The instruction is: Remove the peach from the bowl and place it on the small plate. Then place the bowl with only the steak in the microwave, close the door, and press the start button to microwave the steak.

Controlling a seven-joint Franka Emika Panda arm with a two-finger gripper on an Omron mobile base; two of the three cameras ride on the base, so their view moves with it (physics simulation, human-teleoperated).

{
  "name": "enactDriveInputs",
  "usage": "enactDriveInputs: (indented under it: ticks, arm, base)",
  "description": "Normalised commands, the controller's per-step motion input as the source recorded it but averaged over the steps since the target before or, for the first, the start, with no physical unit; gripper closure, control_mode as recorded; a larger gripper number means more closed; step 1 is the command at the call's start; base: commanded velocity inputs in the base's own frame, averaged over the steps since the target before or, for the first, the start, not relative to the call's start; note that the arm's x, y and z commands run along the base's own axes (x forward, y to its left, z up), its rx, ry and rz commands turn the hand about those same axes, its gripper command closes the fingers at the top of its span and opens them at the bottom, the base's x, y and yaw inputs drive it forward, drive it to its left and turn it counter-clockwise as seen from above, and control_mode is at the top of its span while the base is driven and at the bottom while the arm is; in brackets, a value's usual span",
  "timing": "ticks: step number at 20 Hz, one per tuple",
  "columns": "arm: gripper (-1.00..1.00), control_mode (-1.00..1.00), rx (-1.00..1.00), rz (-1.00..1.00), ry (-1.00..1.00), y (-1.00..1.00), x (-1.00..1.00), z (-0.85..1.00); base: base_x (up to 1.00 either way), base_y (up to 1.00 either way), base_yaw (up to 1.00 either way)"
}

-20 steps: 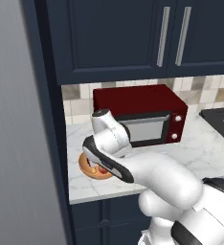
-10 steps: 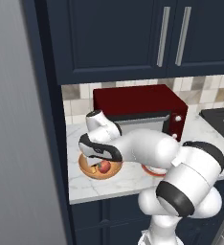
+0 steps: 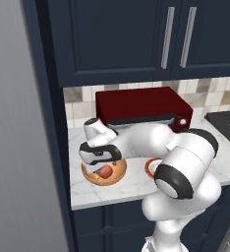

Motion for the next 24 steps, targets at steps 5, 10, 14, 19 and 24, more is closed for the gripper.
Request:
enactDriveInputs:
  ticks: [5,10,14,19,24]
  arm:
    - [-1.0,-1.0,0.0,0.04,-0.01,0.0,-0.07,-0.22]
    - [1.0,-1.0,0.0,0.0,-0.07,0.0,-0.41,-0.2]
    - [1.0,-1.0,0.01,0.0,-0.07,-0.01,-0.1,-0.08]
    - [1.0,-1.0,0.0,0.0,-0.06,-0.29,0.0,0.36]
    - [1.0,-1.0,0.0,0.01,-0.04,-0.4,0.17,0.96]
  base:
    - [0.0,0.0,0.0]
    - [0.0,0.0,0.0]
    - [0.0,0.0,0.0]
    - [0.0,0.0,0.0]
    - [0.0,0.0,0.0]
